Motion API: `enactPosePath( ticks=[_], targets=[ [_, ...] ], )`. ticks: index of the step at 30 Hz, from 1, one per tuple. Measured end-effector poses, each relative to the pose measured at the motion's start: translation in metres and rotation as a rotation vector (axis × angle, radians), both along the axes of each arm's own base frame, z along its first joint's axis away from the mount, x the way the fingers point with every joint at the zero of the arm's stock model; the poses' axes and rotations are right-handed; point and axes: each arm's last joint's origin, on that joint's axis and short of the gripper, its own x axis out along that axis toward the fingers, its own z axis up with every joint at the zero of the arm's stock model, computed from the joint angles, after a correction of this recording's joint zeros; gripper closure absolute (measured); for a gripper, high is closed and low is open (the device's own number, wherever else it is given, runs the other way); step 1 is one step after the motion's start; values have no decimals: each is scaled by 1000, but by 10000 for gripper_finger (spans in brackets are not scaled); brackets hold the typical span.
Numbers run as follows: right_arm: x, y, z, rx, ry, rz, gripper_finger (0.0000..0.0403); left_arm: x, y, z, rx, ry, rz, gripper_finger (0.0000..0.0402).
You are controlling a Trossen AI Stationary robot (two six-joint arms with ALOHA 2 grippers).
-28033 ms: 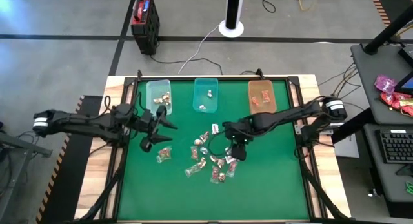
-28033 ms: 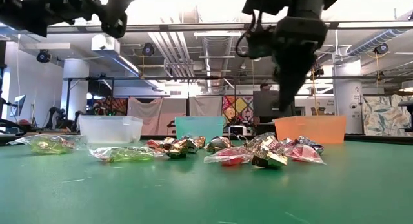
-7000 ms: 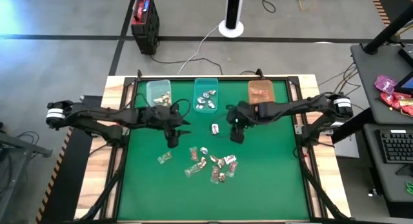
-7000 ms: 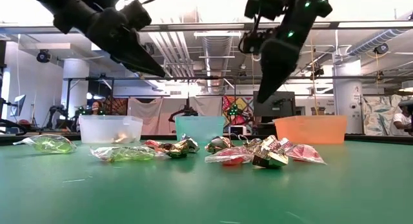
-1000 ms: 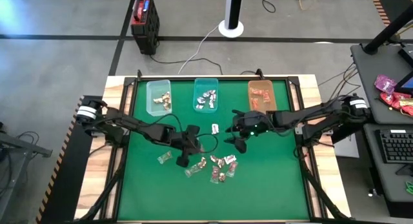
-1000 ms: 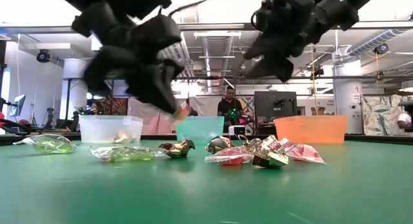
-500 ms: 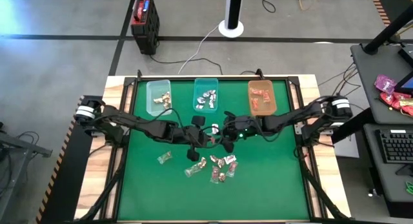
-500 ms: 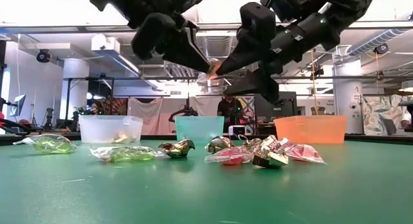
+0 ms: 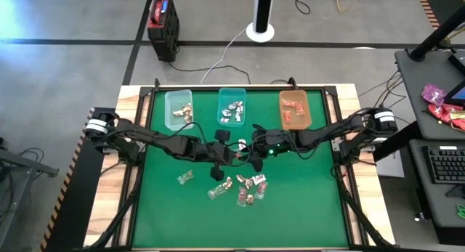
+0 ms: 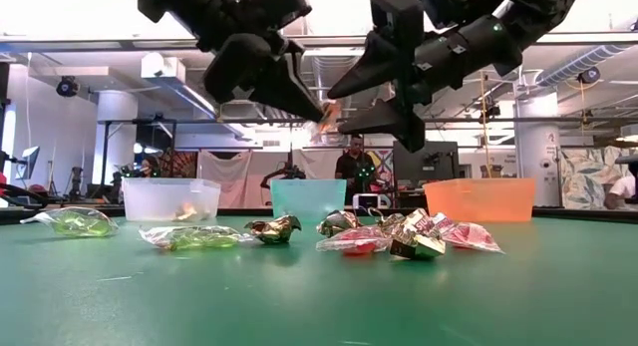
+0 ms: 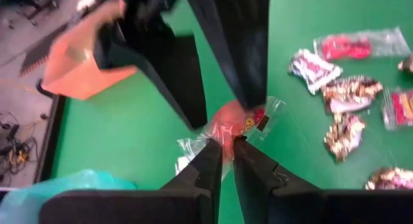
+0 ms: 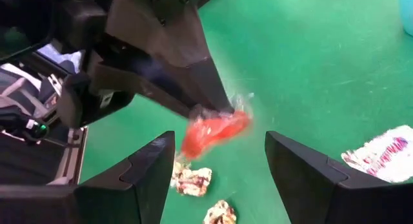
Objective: Sort candy by brand, put in halloween buckets
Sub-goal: Put the orange gummy into the orange bin
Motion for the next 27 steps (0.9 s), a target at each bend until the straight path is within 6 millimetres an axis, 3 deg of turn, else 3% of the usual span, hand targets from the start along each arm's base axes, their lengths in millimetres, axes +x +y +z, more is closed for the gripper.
enactPosePath(
  ticks=[9,19,22,27],
  targets=[
    [2,-1,1,-16,-28,-3,202,1,0,2,10,-18,-9,381],
    [3,-1,1,-36,-40,4,357,2,0,3,10,-30,-11,376],
    [3,-1,1,-48,-38,9,385,2,0,3,-10,-34,5,356],
    [0,-5,-1,-48,7,-2,385,-1,1,2,-19,-15,50,297]
  ],
)
